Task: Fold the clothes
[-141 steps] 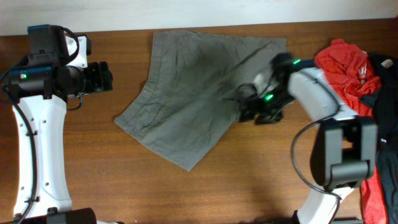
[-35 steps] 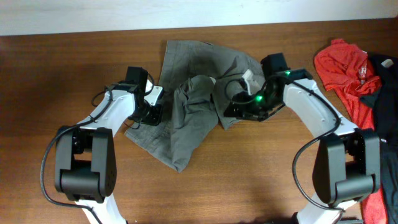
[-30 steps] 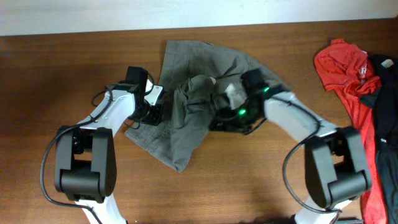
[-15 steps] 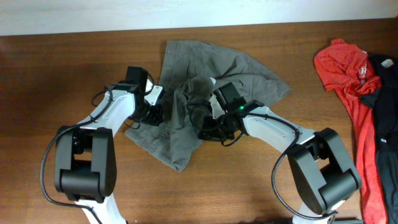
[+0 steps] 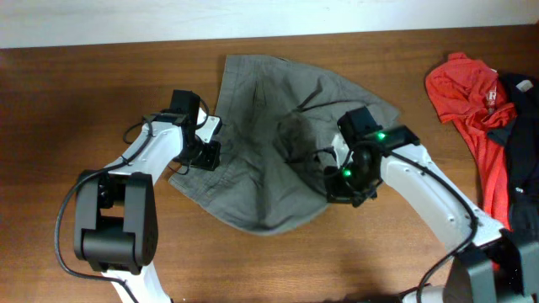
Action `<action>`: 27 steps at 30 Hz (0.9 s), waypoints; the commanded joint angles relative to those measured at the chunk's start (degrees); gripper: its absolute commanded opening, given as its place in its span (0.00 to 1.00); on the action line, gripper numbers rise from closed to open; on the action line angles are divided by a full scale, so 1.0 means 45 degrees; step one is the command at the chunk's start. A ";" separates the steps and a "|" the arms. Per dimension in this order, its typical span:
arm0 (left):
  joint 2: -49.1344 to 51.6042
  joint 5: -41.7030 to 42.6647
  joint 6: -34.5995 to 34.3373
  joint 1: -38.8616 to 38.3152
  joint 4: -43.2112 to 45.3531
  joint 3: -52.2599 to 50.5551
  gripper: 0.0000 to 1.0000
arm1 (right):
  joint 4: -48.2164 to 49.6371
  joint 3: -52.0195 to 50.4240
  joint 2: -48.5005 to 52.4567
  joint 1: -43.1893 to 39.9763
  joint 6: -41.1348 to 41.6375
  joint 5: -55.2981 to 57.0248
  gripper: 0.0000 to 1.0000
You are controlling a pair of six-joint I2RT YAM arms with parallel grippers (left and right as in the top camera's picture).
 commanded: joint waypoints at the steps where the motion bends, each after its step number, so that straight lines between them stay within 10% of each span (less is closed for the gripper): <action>1: 0.0107 -0.0102 0.0170 -0.0049 0.0039 -0.0044 0.42 | -0.0792 0.0180 -0.0291 -0.0034 -0.0345 0.0573 0.64; 5: 0.0107 -0.0102 0.0170 -0.0049 0.0039 -0.0044 0.42 | -0.0801 0.0005 -0.0287 -0.0151 -0.0233 0.1651 1.00; 19: 0.0107 -0.0097 0.0165 -0.0049 0.0253 -0.0044 0.43 | 0.5931 -0.3123 0.1651 -0.0797 0.1957 -0.1559 0.74; 23: 0.0107 -0.0097 0.0170 -0.0049 0.0267 -0.0044 0.43 | 0.5775 -0.3099 0.1617 -0.0860 0.1967 -0.1549 0.17; 27: 0.0107 -0.0102 0.0170 -0.0049 0.0267 -0.0044 0.43 | 0.3915 -0.2443 0.1049 -0.1433 0.1656 -0.0233 0.04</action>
